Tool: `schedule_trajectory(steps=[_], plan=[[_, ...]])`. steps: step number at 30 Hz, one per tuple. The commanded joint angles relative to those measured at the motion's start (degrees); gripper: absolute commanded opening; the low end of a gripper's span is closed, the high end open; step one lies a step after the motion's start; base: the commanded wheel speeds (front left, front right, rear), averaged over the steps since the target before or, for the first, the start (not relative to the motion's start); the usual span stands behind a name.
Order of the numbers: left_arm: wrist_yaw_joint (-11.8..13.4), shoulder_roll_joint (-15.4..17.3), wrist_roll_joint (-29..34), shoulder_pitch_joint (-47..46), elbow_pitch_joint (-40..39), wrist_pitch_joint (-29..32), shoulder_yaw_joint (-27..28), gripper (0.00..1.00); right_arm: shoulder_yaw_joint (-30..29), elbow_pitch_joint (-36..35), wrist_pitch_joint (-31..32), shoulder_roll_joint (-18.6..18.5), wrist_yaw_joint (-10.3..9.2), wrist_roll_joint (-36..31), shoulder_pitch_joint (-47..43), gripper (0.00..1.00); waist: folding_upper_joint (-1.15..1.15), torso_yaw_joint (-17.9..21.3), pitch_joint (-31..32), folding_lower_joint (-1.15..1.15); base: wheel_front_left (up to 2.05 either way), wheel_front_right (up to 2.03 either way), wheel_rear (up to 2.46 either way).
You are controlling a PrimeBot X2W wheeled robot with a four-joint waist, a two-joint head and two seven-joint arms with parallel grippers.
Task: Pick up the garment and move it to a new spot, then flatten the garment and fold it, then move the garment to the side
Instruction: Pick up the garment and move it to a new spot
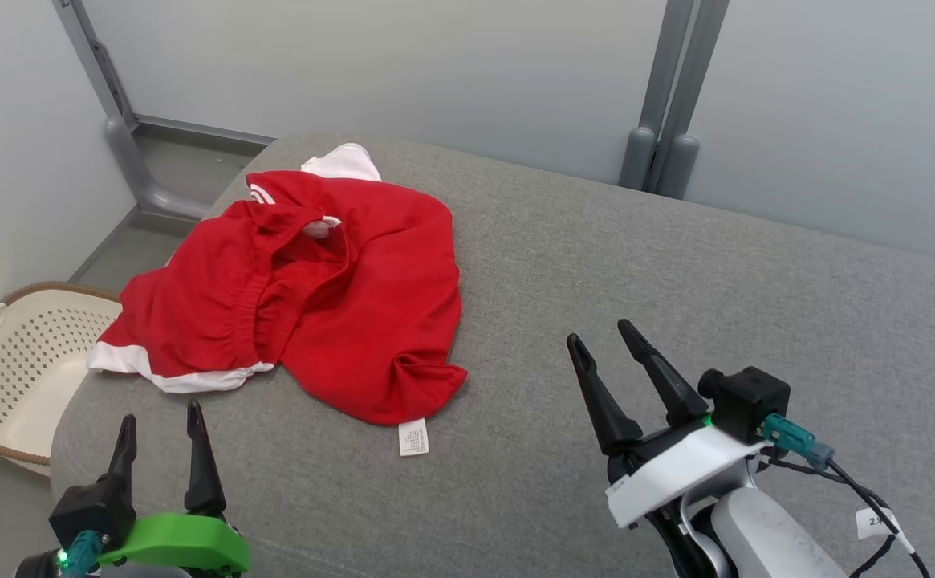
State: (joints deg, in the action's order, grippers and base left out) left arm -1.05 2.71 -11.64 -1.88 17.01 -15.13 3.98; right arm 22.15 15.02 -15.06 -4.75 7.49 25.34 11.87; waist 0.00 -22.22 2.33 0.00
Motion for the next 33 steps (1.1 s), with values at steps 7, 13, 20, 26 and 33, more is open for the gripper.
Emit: schedule_trajectory(steps=[7,13,20,26,33], plan=[[-2.6,3.5,-4.5,-6.2,4.1,7.9,0.4,1.00,0.2,-4.9,-0.1,-1.6,0.00,0.9,0.9,1.00,0.00,1.8,-1.9,0.00,0.00,0.00,0.00],[-3.2,10.2,-5.1,-11.9,5.6,22.3,0.9,1.00,0.9,-7.8,-0.1,-2.7,0.00,1.0,2.8,1.00,0.00,5.2,-4.6,0.00,0.00,0.00,0.00],[-4.1,15.2,-10.4,-17.4,6.8,34.7,3.7,1.00,1.8,-10.1,-0.1,-3.5,0.00,0.9,5.1,1.00,0.00,10.4,-7.9,0.00,0.00,0.00,0.00],[-5.5,18.3,-15.2,-20.9,13.4,42.4,4.7,1.00,2.3,-11.2,-0.1,-4.3,0.00,1.4,7.3,1.00,0.00,14.7,-11.3,0.00,0.00,0.00,0.00],[-6.0,20.2,-19.5,-24.2,23.9,45.9,5.3,1.00,1.8,-11.7,-0.1,-4.0,0.00,2.2,9.1,1.00,0.00,18.9,-14.2,0.00,0.00,0.00,0.00]])
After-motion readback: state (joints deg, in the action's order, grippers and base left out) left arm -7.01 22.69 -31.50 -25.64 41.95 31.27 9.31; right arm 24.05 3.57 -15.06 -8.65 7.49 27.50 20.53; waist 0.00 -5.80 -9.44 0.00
